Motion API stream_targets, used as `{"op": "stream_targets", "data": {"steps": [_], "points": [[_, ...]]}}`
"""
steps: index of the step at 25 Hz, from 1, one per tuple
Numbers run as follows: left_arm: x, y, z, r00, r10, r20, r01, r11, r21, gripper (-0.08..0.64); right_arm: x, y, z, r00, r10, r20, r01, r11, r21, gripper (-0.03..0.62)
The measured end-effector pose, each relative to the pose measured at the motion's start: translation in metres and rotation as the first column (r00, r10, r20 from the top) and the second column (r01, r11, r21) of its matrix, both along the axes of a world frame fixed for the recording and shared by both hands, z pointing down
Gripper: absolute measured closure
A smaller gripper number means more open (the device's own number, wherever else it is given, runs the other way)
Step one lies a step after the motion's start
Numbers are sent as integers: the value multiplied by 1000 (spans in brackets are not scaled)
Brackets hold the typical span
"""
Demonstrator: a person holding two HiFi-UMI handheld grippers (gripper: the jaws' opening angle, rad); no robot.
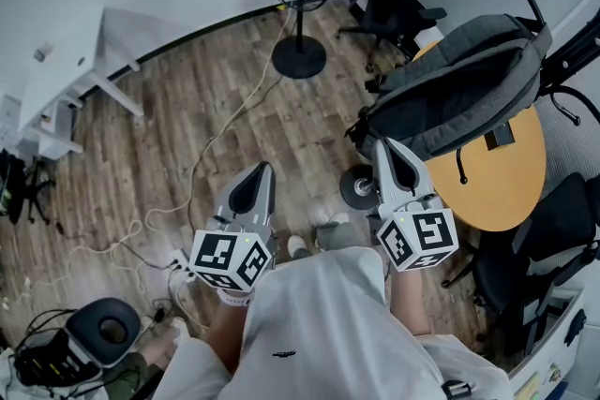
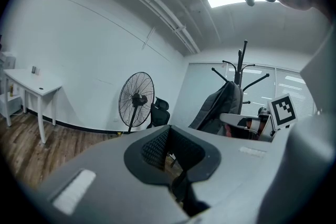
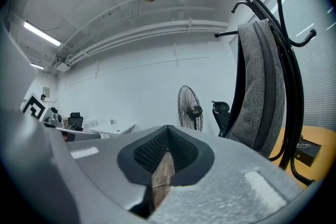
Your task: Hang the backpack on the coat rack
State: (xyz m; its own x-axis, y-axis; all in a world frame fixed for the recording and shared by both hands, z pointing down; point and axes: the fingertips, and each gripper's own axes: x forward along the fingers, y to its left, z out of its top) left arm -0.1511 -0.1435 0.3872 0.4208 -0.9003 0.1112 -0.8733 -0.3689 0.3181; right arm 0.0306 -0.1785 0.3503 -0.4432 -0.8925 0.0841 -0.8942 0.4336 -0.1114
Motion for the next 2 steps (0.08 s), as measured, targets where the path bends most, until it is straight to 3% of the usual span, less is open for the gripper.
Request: {"op": "stream_targets", "data": {"steps": [2], "points": [[1, -1, 1, 1000, 2, 0, -2, 1000, -2, 545, 1, -1, 1, 1000, 1, 3, -1, 1000, -4, 591]]}}
